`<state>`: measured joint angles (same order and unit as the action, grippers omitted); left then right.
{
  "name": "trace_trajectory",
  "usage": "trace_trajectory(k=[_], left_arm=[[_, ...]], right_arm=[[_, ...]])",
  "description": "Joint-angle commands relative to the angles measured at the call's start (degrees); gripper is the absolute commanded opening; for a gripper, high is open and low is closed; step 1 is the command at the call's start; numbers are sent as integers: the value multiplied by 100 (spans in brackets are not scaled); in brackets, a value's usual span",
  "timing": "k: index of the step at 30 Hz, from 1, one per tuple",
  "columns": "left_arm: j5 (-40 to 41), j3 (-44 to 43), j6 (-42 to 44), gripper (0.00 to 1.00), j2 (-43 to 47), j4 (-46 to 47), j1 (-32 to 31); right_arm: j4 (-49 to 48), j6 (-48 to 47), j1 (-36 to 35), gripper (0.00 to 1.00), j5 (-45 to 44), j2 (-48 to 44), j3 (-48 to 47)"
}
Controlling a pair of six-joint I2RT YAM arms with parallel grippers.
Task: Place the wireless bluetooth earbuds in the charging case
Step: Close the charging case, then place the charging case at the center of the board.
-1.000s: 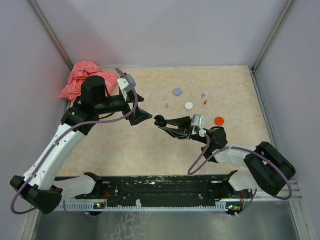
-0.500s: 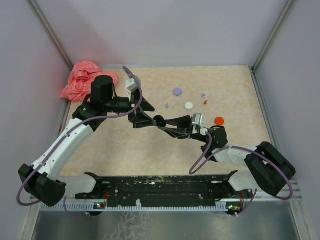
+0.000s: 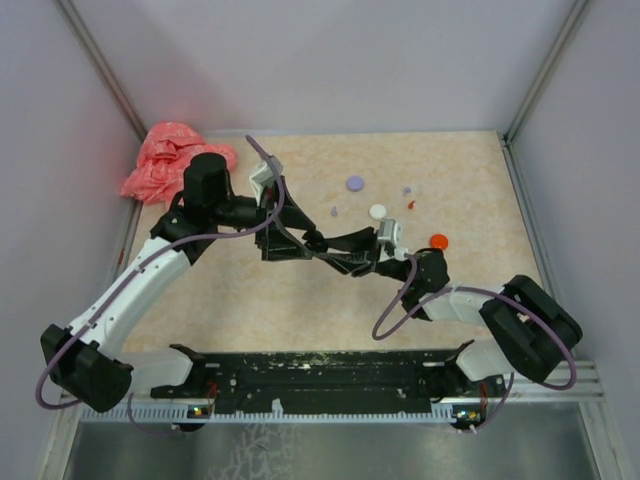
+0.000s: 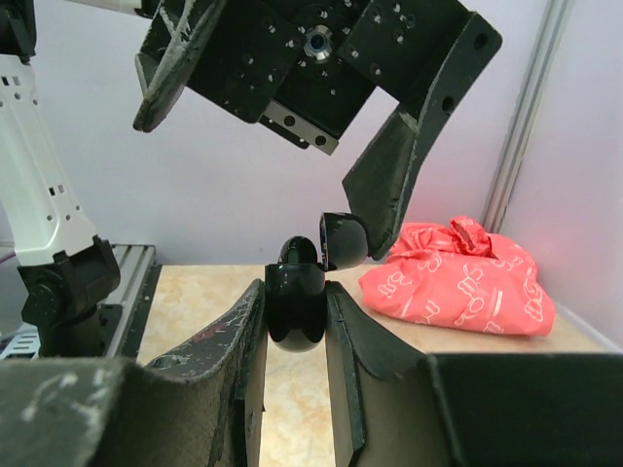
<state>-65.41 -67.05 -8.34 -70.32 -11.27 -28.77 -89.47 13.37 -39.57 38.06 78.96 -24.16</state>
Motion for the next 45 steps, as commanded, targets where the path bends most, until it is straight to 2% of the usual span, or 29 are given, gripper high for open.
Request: trace_trajectory(k=[1, 11, 15, 20, 23, 27, 32, 37, 45], left_arm=[[-417, 12, -54, 96, 200, 281, -23], [-528, 42, 39, 95, 247, 167, -21], [-145, -36, 324, 96, 307, -166, -10], [1585, -109, 657, 99, 405, -649, -5], [2792, 29, 701, 100, 427, -681, -5], [4440, 379, 674, 100, 458, -525, -6], [5885, 782, 676, 100, 502, -219, 0], [6876, 1161, 768, 100, 662, 23, 0], [7409, 1494, 824, 100, 1009, 179, 19]], right_arm=[[-447, 199, 71, 0, -244, 22, -197], [-214, 316, 151, 0, -364, 69, -216], [43, 339, 167, 0, -466, 63, -222], [1109, 500, 182, 0, -735, -130, -203], [2584, 643, 185, 0, -1040, -340, -255], [3934, 807, 182, 0, -1330, -613, -231], [5752, 1025, 186, 0, -1539, -693, -485], [6787, 1434, 174, 0, -1555, -463, -696], [7753, 1946, -124, 1, -1599, 503, -1281]])
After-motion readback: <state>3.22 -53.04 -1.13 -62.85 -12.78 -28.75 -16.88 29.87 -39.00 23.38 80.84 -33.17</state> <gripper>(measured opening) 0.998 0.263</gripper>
